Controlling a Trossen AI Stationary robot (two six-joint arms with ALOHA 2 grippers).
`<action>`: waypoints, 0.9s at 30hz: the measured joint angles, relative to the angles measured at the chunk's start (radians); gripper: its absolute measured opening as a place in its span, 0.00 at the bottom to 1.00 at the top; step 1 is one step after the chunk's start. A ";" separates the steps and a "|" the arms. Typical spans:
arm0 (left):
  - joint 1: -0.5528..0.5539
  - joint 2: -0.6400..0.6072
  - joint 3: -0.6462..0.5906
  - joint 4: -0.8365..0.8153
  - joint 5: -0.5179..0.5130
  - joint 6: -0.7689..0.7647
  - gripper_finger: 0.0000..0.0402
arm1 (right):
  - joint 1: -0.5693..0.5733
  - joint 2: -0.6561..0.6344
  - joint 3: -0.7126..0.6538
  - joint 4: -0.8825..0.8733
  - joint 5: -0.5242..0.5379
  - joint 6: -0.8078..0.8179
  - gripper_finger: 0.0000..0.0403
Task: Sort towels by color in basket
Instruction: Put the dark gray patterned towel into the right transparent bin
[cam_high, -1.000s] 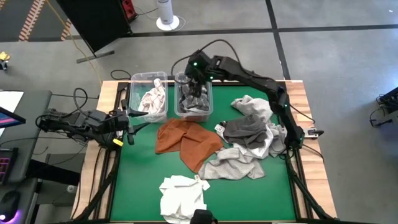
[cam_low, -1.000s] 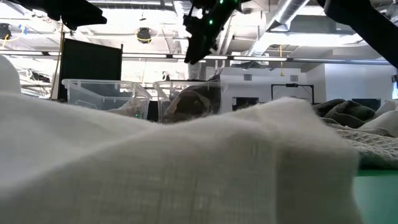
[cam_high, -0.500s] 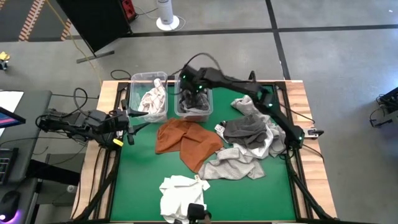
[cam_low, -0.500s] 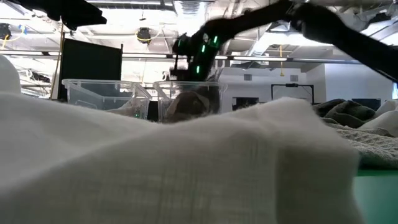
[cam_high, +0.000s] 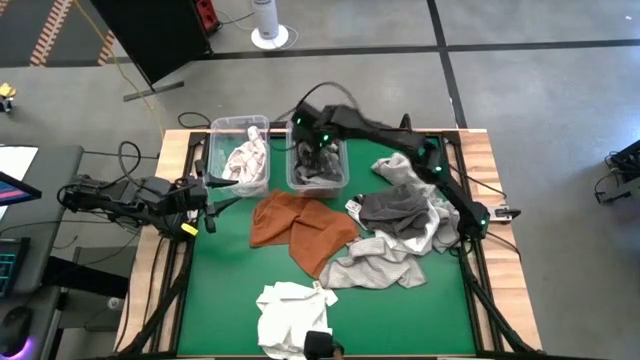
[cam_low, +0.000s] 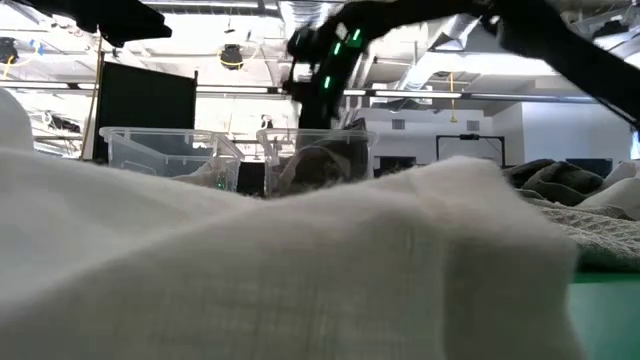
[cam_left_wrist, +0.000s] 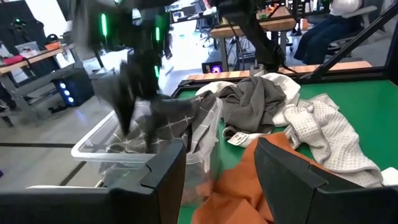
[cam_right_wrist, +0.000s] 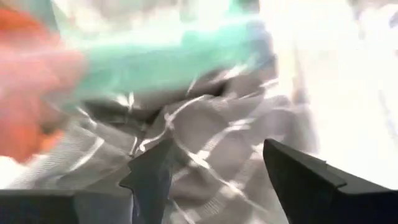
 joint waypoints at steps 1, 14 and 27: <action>0.000 0.000 0.000 0.000 0.000 -0.004 0.45 | 0.002 -0.030 0.001 0.004 0.013 0.002 0.70; 0.000 0.000 0.000 0.002 0.000 -0.031 0.45 | 0.020 -0.147 0.002 0.003 0.040 0.039 0.70; 0.000 0.000 0.000 -0.004 -0.001 -0.031 0.45 | 0.006 0.174 0.004 -0.075 -0.003 -0.006 0.70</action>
